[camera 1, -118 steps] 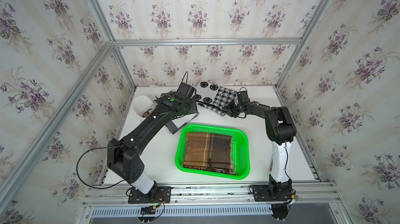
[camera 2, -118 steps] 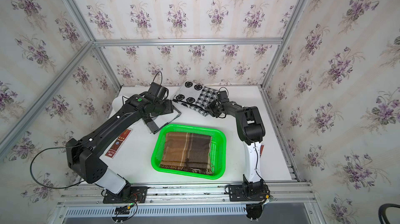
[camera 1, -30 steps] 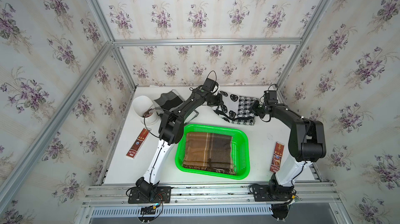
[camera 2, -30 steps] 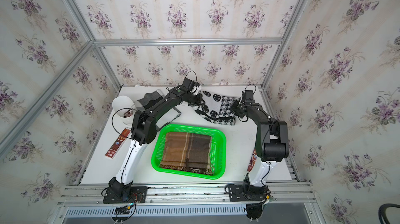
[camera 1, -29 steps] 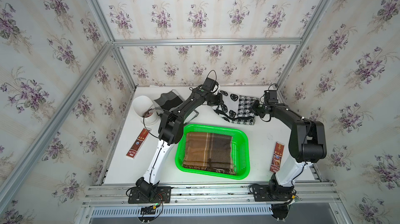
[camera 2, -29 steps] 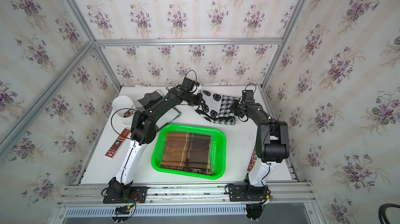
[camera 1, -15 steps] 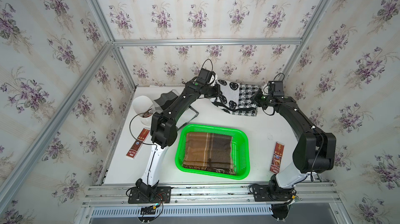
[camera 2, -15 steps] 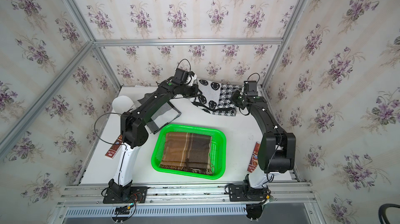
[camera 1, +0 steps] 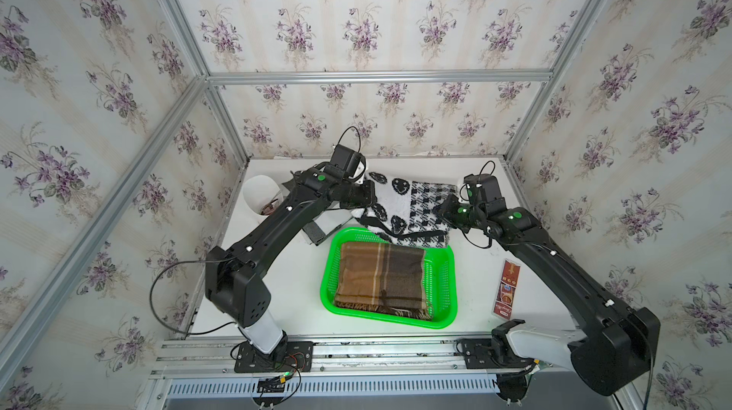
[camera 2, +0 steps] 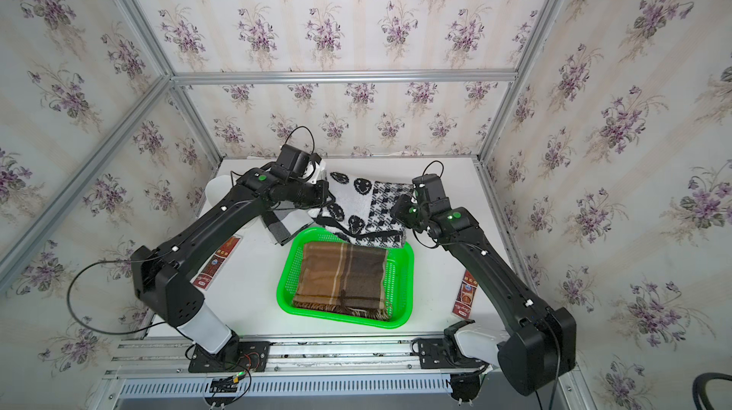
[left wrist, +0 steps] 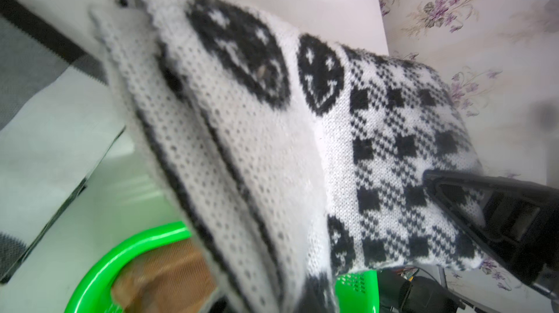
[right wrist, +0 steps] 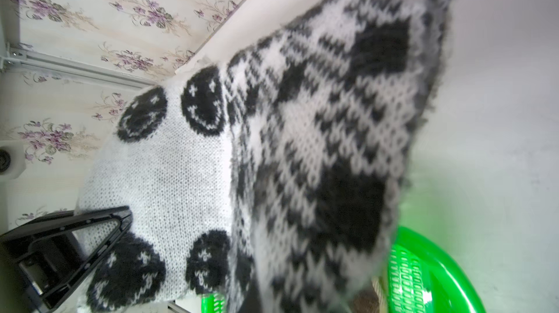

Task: Put the folded scarf in the basket
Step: Place the scarf in the basket.

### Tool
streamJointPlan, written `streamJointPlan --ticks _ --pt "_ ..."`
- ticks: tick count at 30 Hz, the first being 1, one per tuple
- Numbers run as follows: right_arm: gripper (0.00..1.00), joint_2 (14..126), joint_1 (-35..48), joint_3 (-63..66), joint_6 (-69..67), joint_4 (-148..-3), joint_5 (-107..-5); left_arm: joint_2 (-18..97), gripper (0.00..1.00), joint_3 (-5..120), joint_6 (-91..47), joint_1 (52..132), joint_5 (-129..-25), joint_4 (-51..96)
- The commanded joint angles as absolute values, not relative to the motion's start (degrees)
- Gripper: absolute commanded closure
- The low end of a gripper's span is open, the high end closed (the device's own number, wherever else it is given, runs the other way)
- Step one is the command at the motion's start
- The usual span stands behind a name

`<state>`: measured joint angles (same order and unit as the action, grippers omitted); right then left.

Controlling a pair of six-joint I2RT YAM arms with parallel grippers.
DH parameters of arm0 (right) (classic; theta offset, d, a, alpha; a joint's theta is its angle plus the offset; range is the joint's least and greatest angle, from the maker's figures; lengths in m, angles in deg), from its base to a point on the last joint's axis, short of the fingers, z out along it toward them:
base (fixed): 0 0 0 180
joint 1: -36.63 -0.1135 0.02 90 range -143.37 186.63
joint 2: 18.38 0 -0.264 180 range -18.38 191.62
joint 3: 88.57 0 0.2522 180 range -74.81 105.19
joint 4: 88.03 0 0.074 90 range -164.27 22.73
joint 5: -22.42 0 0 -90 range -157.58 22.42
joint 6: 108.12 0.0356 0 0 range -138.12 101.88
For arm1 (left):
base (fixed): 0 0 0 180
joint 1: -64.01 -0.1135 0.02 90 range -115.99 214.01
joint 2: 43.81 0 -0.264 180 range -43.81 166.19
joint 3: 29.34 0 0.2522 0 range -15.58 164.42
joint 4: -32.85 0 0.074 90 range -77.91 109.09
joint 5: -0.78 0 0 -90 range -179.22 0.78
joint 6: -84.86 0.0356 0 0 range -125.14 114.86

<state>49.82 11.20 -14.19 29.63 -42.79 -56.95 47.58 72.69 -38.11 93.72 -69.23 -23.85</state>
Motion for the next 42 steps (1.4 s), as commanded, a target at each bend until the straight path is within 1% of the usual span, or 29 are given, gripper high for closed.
streamJointPlan --ticks 1,4,7,11,14,23,31,36,42 --pt "1.00 46.0 7.1 -17.2 34.7 -40.8 -60.2 41.4 1.00 65.7 -39.1 94.1 -71.6 -22.7" --pt "1.00 43.0 2.1 -20.4 37.8 -40.7 -60.9 35.5 1.00 59.7 -40.1 95.0 -72.4 -23.1" --pt "1.00 42.2 -2.4 -22.4 40.2 -40.5 -62.6 32.0 1.00 54.6 -41.5 96.4 -73.1 -22.7" --pt "1.00 42.2 -7.6 -25.8 42.5 -41.0 -65.0 30.0 1.00 49.5 -43.2 99.0 -75.6 -22.3" --pt "1.00 41.8 -9.4 -27.6 43.2 -40.4 -66.7 28.5 1.00 46.9 -44.1 100.5 -77.9 -22.7" --pt "1.00 39.9 -9.7 -30.4 43.9 -38.5 -67.0 26.2 1.00 42.0 -45.3 101.8 -78.7 -24.3" --pt "1.00 39.6 -9.8 -27.0 43.4 -34.9 -67.4 25.5 1.00 43.2 -45.9 102.0 -79.3 -27.9" --pt "1.00 38.6 -9.8 -27.1 43.9 -33.4 -66.6 24.6 1.00 43.8 -46.0 102.2 -79.8 -30.1" --pt "1.00 38.6 -9.9 -31.6 44.2 -35.3 -64.8 24.6 1.00 39.7 -47.5 103.3 -78.6 -27.8"
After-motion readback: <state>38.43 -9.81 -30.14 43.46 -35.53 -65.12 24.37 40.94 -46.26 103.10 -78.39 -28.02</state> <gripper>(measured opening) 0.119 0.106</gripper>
